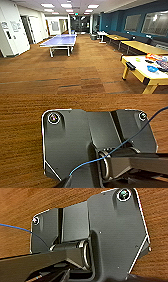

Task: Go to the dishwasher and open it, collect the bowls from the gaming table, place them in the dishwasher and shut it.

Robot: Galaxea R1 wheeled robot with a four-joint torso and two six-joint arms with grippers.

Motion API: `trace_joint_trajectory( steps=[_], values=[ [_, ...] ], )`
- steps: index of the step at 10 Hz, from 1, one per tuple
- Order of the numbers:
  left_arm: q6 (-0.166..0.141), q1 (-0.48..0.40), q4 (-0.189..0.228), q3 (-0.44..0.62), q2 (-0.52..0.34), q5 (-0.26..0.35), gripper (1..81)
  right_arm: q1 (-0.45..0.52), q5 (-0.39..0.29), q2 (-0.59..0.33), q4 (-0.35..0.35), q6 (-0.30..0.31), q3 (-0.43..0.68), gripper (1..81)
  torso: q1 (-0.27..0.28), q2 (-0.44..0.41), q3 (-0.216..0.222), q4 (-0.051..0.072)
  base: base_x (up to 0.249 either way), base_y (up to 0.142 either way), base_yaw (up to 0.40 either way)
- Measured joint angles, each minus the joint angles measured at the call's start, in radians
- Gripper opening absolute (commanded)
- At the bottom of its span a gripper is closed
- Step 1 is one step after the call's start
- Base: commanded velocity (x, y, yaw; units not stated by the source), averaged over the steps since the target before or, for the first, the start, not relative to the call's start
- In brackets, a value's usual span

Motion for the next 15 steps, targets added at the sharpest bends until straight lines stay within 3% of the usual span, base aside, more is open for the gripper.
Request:
trace_joint_trajectory(
  steps=[6, 9, 11, 15],
  values=[
    [0.001, 0.001, 0.000, 0.000, 0.002, -0.001, 81.1, 0.000, 0.000, 0.000, 0.000, 0.000, 0.000, 81.1, 0.000, 0.000, 0.000, 0.000, 0.000, 0.000, -0.016],
    [0.006, 0.001, 0.001, 0.000, 0.002, -0.005, 81.1, 0.000, 0.000, 0.000, 0.000, 0.000, 0.000, 81.1, 0.000, 0.000, 0.000, 0.000, 0.000, 0.000, -0.370],
    [0.030, 0.004, 0.003, 0.000, 0.003, -0.005, 81.1, 0.000, 0.000, 0.000, 0.000, 0.000, 0.000, 81.1, 0.000, 0.000, 0.000, 0.000, 0.000, 0.000, -0.400],
    [0.031, 0.000, 0.009, -0.001, 0.009, -0.007, 81.1, -0.003, -0.002, 0.008, 0.000, 0.000, -0.003, 81.1, -0.001, 0.000, 0.000, 0.000, 0.000, 0.000, -0.400]
  ],
)
